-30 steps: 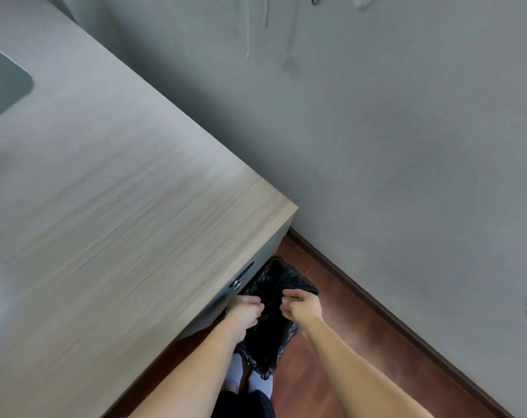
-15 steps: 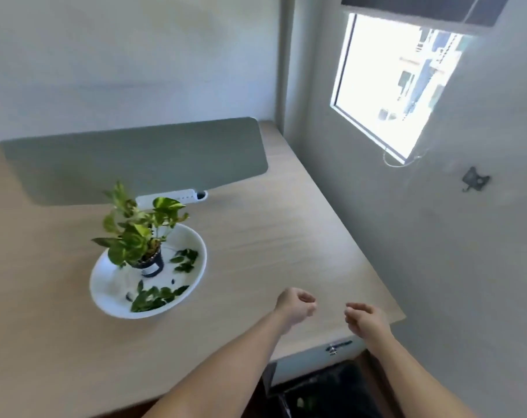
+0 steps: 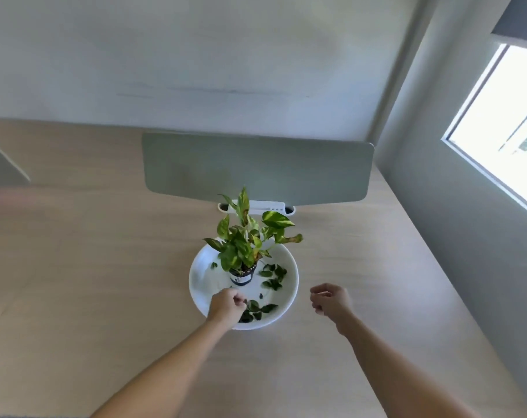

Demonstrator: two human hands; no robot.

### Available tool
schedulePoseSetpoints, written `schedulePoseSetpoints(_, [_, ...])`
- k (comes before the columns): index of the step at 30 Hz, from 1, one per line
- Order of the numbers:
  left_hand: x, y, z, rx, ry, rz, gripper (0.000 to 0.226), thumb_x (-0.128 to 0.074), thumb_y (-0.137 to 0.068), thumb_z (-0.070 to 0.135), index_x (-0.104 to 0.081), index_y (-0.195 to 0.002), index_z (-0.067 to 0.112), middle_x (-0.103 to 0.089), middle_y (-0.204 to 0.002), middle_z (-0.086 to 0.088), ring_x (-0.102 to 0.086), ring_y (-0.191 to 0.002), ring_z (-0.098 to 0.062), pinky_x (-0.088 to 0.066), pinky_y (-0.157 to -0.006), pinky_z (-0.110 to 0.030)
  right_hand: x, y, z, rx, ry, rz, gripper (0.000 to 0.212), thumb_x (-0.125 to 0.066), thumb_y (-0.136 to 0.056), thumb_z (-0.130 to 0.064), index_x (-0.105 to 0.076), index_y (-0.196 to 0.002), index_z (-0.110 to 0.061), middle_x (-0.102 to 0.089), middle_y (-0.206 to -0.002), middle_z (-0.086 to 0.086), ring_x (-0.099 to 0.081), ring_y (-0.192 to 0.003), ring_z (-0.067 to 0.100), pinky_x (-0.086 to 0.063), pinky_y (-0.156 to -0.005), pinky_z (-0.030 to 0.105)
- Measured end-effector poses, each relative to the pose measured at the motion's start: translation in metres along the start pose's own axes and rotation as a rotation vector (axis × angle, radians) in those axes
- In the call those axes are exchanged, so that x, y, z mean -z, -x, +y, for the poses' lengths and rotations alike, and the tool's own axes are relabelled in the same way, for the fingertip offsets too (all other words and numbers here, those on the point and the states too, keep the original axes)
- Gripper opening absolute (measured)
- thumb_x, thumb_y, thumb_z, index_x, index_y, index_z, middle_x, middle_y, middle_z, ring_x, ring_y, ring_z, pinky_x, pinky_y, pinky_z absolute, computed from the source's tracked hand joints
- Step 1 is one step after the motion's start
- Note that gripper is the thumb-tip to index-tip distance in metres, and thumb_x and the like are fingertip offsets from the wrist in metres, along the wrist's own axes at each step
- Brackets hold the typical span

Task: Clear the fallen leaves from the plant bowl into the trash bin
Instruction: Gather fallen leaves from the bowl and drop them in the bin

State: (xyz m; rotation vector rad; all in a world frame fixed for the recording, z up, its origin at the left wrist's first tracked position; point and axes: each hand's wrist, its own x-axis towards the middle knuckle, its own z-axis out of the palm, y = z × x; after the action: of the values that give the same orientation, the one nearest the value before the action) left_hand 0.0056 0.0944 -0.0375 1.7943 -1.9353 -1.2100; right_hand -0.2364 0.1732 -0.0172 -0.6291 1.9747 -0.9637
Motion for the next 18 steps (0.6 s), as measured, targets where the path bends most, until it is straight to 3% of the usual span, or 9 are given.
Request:
schedulePoseSetpoints(3, [0.020,-0.017,-0.019,-0.035,-0.153,-0.041,0.034,-0.069,-0.079,0.019,-0.064,-0.112,0.013,-0.059,-0.120,-0.006,-0.058,-0.107,-0.021,-0.049,-0.093,-0.030,-0.040,-0.004,-0.020,0.150,0.261,0.005,0.012,-0.071,-0.073,-0.010,-0.074,-0.084,-0.013,-0.073,-0.077,0.006,-0.066,-0.068,0.020,-0.059,-0.073,0.035])
schedulePoseSetpoints(5, [0.025,-0.024,-0.023,-0.071,-0.260,-0.143,0.059,-0.074,-0.072,0.029,-0.053,-0.126,0.016,-0.045,-0.129,-0.007,-0.049,-0.117,-0.023,-0.045,-0.099,-0.030,-0.062,-0.006,-0.028,0.246,0.438,-0.046,0.020,-0.071,-0.071,-0.008,-0.073,-0.091,-0.012,-0.073,-0.089,0.007,-0.066,-0.083,0.024,-0.056,-0.079,0.032])
schedulePoseSetpoints(9, [0.015,-0.032,-0.023,-0.112,-0.423,-0.252,0.093,-0.077,-0.060,0.047,-0.034,-0.139,0.022,-0.029,-0.139,-0.008,-0.033,-0.127,-0.029,-0.036,-0.108,-0.033,-0.084,-0.019,-0.039,0.291,0.673,-0.183,0.056,-0.075,-0.071,-0.007,-0.059,-0.124,-0.015,-0.059,-0.124,0.010,-0.057,-0.111,0.027,-0.048,-0.093,0.032])
schedulePoseSetpoints(11, [0.007,-0.038,-0.022,-0.092,-0.443,-0.213,0.096,-0.079,-0.058,0.049,-0.034,-0.139,0.024,-0.028,-0.137,-0.008,-0.030,-0.127,-0.030,-0.038,-0.107,-0.036,-0.090,-0.036,-0.042,0.311,0.814,-0.272,0.082,-0.083,-0.066,-0.018,-0.045,-0.138,-0.022,-0.043,-0.142,0.011,-0.044,-0.128,0.029,-0.041,-0.106,0.039])
schedulePoseSetpoints(13, [0.001,-0.041,-0.020,-0.076,-0.485,-0.161,0.093,-0.081,-0.056,0.047,-0.038,-0.135,0.023,-0.030,-0.133,-0.008,-0.031,-0.124,-0.030,-0.044,-0.103,-0.038,-0.093,-0.051,-0.043,0.322,0.970,-0.360,0.110,-0.087,-0.059,-0.031,-0.024,-0.148,-0.029,-0.017,-0.157,0.013,-0.019,-0.143,0.035,-0.030,-0.115,0.048])
schedulePoseSetpoints(15, [-0.003,-0.042,-0.020,-0.057,-0.490,-0.129,0.085,-0.081,-0.059,0.038,-0.041,-0.132,0.023,-0.030,-0.132,-0.009,-0.034,-0.120,-0.030,-0.047,-0.098,-0.038,-0.096,-0.063,-0.045,0.353,1.127,-0.429,0.126,-0.087,-0.056,-0.041,-0.005,-0.151,-0.033,0.008,-0.161,0.014,0.003,-0.147,0.038,-0.018,-0.117,0.053])
schedulePoseSetpoints(18, [-0.003,-0.043,-0.024,-0.059,-0.469,-0.109,0.062,-0.074,-0.068,0.019,-0.048,-0.125,0.021,-0.035,-0.129,-0.009,-0.041,-0.115,-0.030,-0.047,-0.096,-0.036,-0.103,-0.071,-0.046,0.423,1.256,-0.481,0.130,-0.085,-0.053,-0.050,-0.001,-0.151,-0.034,0.009,-0.160,0.017,0.004,-0.146,0.043,-0.013,-0.118,0.054])
